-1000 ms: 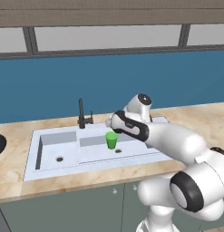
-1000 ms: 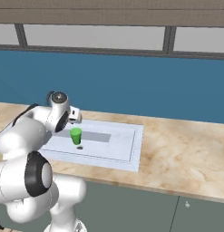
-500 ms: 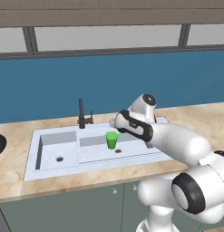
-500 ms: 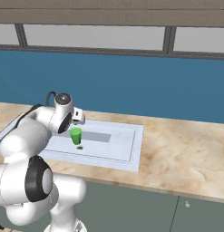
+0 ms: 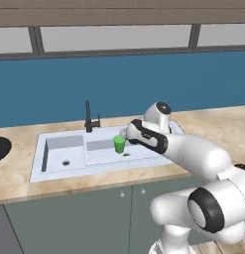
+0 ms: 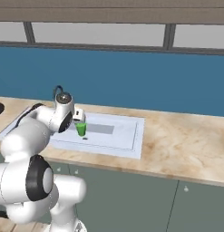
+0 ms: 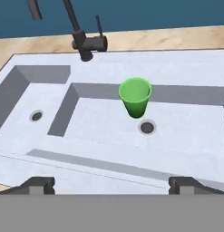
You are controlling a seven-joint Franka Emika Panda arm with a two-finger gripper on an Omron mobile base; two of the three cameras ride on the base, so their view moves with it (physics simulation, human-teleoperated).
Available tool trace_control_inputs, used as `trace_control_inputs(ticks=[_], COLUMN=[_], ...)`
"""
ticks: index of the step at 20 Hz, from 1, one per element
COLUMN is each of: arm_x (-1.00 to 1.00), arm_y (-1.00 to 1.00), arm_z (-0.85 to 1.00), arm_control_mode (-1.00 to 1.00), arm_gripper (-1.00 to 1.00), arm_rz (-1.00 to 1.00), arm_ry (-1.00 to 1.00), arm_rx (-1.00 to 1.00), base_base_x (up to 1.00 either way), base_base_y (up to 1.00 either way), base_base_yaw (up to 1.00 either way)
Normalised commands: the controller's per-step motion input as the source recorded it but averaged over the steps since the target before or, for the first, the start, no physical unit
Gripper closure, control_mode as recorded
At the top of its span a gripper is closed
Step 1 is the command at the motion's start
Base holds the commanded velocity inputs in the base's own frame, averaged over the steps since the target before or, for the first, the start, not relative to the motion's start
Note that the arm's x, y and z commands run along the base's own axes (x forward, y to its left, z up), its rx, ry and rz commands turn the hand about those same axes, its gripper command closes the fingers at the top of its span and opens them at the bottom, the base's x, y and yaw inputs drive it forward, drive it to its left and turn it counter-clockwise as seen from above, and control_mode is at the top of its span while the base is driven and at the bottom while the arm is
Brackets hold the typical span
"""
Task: Place the pan in the left basin and the cup in the right basin of the sink.
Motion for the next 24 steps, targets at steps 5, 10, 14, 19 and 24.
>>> trace_control_inputs(ticks=[5, 10, 14, 19, 24], arm_x=[0.0, 0.0, 0.0, 0.0, 0.0], arm_y=[0.0, 0.0, 0.0, 0.0, 0.0], arm_z=[0.0, 0.0, 0.0, 0.0, 0.0], arm_control_mode=[1.0, 1.0, 1.0, 1.0, 1.0], arm_gripper=[-1.0, -1.0, -1.0, -1.0, -1.0], arm_rz=[0.0, 0.0, 0.0, 0.0, 0.0], arm_ry=[0.0, 0.0, 0.0, 0.0, 0.0], arm_rx=[0.0, 0.0, 0.0, 0.0, 0.0], base_base_x=[-0.24, 0.06, 0.07, 0.01, 0.03], base_base_y=[0.3, 0.53, 0.71, 0.73, 0.67], base_base_yaw=[0.0, 0.0, 0.0, 0.0, 0.0])
